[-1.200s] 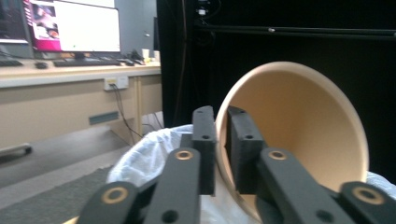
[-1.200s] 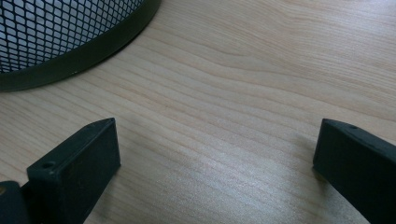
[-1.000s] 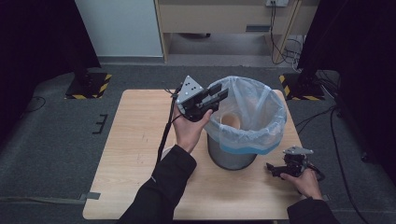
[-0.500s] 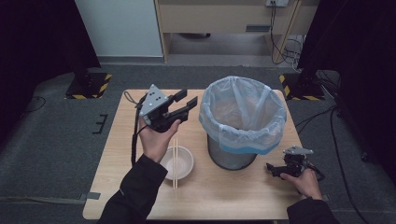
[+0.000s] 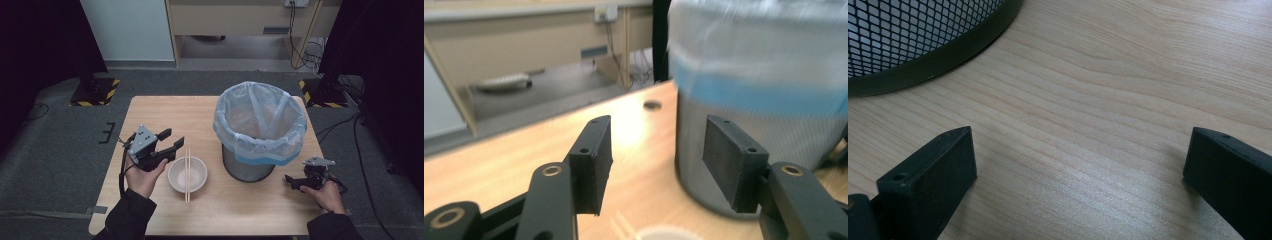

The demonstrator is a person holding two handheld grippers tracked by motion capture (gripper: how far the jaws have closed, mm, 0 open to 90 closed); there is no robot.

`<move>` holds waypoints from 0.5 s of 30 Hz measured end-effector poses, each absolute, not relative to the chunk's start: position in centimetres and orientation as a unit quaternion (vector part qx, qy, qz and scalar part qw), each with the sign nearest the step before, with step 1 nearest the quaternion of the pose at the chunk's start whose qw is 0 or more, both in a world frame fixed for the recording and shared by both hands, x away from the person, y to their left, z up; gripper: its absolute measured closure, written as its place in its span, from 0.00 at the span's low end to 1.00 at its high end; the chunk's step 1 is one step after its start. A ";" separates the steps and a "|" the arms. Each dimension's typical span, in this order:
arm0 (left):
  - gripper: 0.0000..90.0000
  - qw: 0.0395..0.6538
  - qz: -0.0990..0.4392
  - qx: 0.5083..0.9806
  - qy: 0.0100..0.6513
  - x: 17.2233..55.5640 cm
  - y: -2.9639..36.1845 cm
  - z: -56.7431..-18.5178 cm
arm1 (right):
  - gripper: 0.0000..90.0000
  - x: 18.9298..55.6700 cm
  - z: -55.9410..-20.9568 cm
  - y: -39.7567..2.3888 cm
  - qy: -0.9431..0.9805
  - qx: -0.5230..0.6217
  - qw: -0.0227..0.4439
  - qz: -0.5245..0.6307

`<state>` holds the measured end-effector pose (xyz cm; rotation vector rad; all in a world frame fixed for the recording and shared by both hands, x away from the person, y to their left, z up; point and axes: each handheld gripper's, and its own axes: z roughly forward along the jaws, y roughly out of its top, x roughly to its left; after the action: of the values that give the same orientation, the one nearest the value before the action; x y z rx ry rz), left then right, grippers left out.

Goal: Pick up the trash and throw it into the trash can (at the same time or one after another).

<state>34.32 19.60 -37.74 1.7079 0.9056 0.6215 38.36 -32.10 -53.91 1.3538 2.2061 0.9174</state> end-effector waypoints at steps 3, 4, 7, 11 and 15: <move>0.50 0.511 0.250 0.722 0.393 34.0 19.9 -39.9 | 0.01 38.3 -53.9 -32.1 0.787 0.484 0.196 0.328; 0.50 0.507 0.246 0.724 0.398 33.9 20.0 -40.6 | 0.01 38.3 -53.9 -32.1 0.787 0.484 0.197 0.328; 0.50 0.495 0.233 0.730 0.409 33.6 20.0 -42.5 | 0.01 38.3 -53.9 -32.1 0.787 0.484 0.197 0.328; 0.49 0.466 0.224 0.746 0.420 33.9 19.8 -44.6 | 0.01 38.3 -53.9 -32.1 0.787 0.484 0.197 0.328; 0.49 0.455 0.208 0.753 0.428 34.2 19.4 -45.9 | 0.01 38.3 -53.9 -32.0 0.786 0.486 0.195 0.329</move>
<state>34.19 19.42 -45.86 1.8570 1.0551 0.5138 38.29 -31.99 -53.92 1.3629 2.2033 0.9218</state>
